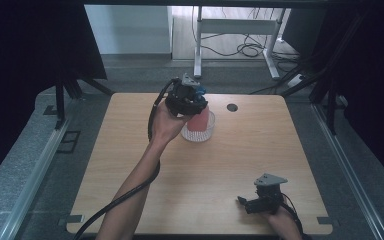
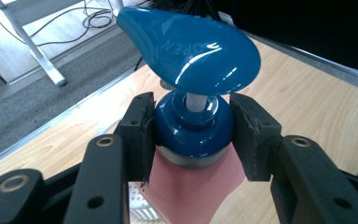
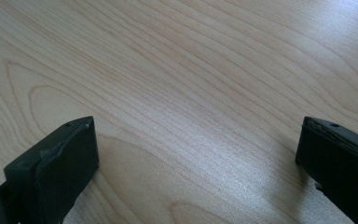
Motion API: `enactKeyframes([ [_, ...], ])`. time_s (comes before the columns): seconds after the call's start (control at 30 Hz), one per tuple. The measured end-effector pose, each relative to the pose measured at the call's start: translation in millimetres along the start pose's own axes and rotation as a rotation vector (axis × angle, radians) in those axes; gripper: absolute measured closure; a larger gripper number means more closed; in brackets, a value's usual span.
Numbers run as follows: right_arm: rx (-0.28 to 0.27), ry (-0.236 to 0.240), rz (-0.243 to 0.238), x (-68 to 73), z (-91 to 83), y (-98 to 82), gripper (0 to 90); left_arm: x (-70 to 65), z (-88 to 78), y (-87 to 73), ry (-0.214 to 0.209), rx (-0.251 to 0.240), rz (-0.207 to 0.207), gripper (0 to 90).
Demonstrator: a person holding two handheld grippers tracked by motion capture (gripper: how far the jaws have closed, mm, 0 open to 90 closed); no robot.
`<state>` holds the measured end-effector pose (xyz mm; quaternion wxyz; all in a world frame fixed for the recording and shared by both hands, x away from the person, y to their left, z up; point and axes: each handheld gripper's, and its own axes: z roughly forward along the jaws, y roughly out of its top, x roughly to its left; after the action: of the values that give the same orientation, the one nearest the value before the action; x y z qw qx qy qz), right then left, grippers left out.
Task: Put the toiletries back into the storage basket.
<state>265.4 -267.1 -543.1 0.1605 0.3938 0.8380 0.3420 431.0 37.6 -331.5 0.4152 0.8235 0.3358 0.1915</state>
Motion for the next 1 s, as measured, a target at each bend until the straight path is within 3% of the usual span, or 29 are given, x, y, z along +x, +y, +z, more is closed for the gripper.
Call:
enactKeyframes([
  [0.47,0.0,-0.001,-0.001,0.0,0.1,0.0,0.0,6.2,17.5,8.2,0.037,-0.002,-0.001,52.7],
  [1.0,0.0,0.0,0.001,0.1,0.0,0.0,0.0,15.1,41.1,0.5,0.067,0.001,-0.024,52.7],
])
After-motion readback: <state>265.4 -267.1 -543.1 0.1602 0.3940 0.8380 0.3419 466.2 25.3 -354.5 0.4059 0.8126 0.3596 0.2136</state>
